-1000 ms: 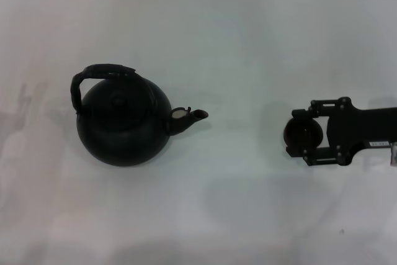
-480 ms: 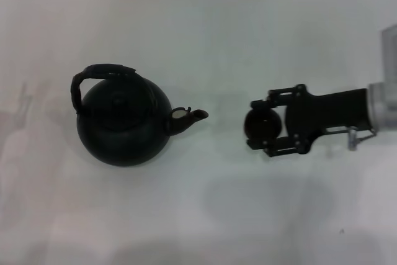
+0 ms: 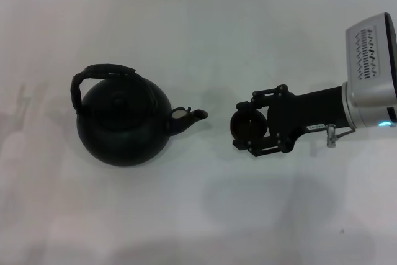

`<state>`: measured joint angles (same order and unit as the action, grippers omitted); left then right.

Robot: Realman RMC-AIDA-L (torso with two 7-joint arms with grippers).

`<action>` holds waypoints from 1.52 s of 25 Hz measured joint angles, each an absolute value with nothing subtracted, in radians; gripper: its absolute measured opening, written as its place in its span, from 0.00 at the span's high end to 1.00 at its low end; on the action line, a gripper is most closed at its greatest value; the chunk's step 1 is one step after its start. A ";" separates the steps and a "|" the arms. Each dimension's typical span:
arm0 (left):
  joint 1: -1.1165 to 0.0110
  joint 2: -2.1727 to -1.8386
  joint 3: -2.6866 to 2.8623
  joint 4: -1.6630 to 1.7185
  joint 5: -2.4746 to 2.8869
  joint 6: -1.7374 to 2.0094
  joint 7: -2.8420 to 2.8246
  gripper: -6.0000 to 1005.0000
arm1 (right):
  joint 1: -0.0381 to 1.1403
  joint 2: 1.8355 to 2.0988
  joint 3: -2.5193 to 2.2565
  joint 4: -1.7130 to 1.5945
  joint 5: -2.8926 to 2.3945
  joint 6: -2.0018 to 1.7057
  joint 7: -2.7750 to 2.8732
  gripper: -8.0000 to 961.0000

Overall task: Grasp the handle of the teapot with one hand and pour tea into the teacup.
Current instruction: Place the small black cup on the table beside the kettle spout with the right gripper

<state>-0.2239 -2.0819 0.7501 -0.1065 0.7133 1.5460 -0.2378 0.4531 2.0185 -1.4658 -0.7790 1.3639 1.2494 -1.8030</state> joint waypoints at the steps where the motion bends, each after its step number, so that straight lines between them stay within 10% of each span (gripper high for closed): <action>1: -0.224 -2.082 0.750 -0.107 0.713 1.546 -0.238 0.28 | 0.451 2.018 -1.466 -0.778 1.361 1.244 -1.803 0.24; 38: -0.222 -2.082 0.750 -0.110 0.713 1.542 -0.238 0.28 | 0.426 2.022 -1.480 -0.736 1.367 1.178 -1.863 0.16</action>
